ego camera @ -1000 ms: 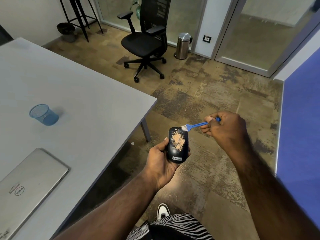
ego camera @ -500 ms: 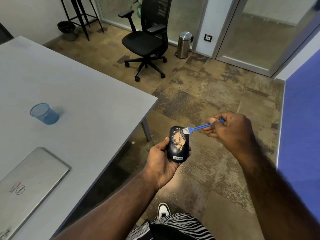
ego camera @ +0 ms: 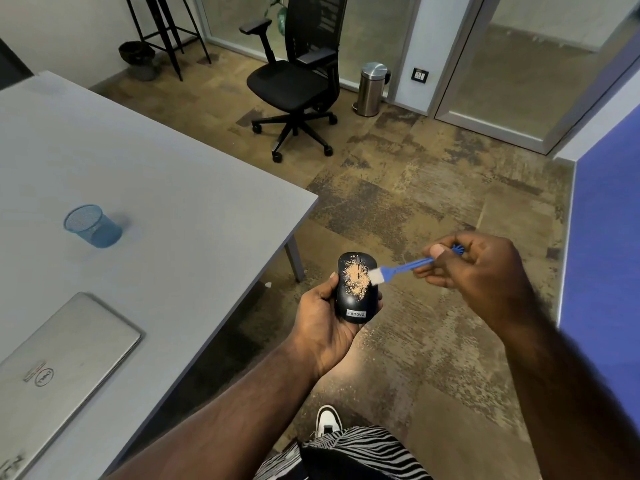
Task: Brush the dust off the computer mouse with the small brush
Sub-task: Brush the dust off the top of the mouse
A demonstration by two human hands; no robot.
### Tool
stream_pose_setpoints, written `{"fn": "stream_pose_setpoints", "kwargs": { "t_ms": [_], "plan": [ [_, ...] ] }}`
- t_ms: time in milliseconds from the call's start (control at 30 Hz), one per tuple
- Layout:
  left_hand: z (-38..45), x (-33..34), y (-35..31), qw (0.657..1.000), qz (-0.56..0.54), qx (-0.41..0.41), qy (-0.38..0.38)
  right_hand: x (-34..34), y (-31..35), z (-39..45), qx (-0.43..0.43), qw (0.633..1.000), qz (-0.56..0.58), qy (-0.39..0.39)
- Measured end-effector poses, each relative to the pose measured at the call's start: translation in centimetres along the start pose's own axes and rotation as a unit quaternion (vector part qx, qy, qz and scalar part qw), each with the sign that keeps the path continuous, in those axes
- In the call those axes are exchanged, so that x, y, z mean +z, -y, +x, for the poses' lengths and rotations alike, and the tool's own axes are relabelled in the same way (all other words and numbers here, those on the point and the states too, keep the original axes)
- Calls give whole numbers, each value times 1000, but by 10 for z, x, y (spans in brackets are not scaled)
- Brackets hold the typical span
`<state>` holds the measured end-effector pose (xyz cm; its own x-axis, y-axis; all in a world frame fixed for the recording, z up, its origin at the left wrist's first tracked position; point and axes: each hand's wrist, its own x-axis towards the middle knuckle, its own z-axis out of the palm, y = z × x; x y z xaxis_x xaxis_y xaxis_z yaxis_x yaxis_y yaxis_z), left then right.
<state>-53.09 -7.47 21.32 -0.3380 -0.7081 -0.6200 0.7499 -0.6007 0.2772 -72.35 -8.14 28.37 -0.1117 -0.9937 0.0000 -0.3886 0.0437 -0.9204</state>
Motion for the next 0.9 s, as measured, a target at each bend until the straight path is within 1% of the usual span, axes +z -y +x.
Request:
{"fn": "stream_pose_setpoints", "kwargs": {
  "t_ms": [67, 200, 433, 533, 800, 900],
  "plan": [
    [1, 1, -1, 1000, -7, 7, -6, 2, 2, -7, -13, 999, -18, 36],
    [2, 3, -1, 1000, -21, 5, -8, 7, 0, -13, -31, 997, -58, 46],
    [-1, 5, 1, 1000, -22, -8, 3, 8, -8, -3, -53, 995, -84, -27],
    [-4, 7, 3, 1000, 0, -11, 6, 6, -13, 7, -40, 995, -75, -50],
    [-9, 12, 6, 1000, 15, -21, 10, 9, -19, 23, -17, 991, -95, -93],
    [-10, 11, 5, 1000, 13, -15, 4, 3, -15, 16, -32, 995, -44, -83]
  ]
}}
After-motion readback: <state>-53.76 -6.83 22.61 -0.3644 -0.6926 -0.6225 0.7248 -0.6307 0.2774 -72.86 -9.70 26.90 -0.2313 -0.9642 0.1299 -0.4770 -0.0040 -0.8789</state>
